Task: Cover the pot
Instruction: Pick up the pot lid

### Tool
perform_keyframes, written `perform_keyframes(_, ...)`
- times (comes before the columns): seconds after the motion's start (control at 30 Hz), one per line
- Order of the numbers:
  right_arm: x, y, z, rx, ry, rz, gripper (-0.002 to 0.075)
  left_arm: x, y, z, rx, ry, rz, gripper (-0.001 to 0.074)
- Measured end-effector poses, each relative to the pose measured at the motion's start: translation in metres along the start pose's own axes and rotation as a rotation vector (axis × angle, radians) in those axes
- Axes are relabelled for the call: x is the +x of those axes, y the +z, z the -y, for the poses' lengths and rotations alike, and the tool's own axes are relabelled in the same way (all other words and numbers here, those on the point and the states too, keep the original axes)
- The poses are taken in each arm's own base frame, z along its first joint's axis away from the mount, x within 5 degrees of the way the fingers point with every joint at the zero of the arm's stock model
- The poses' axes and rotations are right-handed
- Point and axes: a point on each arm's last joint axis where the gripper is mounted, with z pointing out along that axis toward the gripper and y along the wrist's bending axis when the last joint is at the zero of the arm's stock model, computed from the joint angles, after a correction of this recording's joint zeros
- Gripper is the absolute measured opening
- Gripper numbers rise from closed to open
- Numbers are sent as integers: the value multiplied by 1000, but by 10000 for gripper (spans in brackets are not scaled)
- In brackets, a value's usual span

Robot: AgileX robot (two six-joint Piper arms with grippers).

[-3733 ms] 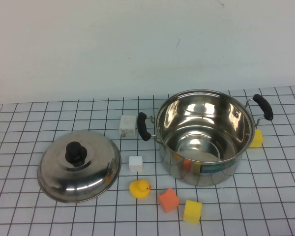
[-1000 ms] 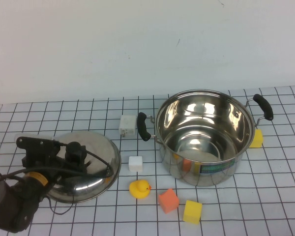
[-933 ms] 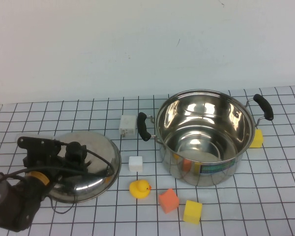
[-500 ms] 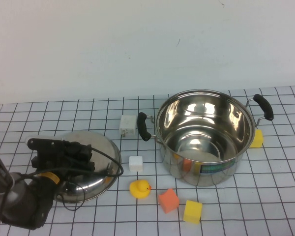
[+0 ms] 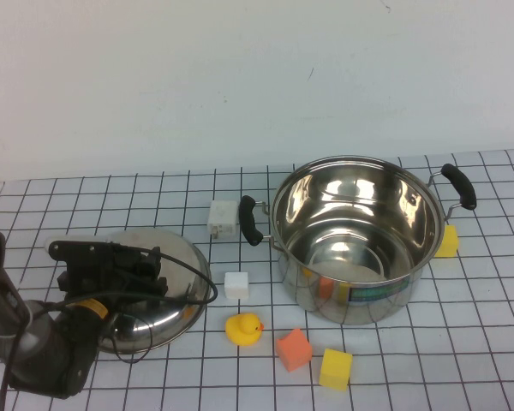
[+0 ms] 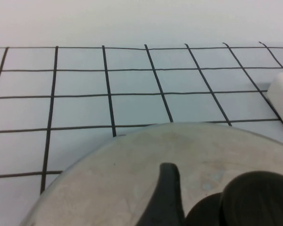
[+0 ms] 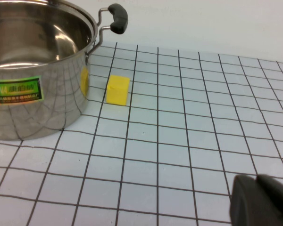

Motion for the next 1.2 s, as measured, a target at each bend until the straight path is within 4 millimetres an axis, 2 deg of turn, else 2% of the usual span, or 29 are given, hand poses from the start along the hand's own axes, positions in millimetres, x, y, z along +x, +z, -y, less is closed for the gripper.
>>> perform_keyframes(0.13,0,0,0,0,0,0,9,0,0,-1,-9,-13,2,516)
perform_keyframes(0.4,0,0,0,0,0,0,9,-1,0,0,-8,-26,12,312)
perform_keyframes(0.83,0,0,0,0,0,0,9,-7,0,1,-10,-30,4,312)
perform_keyframes(0.97,0,0,0,0,0,0,9,-20,-2,2,-12,-46,8,312)
perform_keyframes(1.2,0,0,0,0,0,0,9,-63,-8,7,-5,-42,122,312)
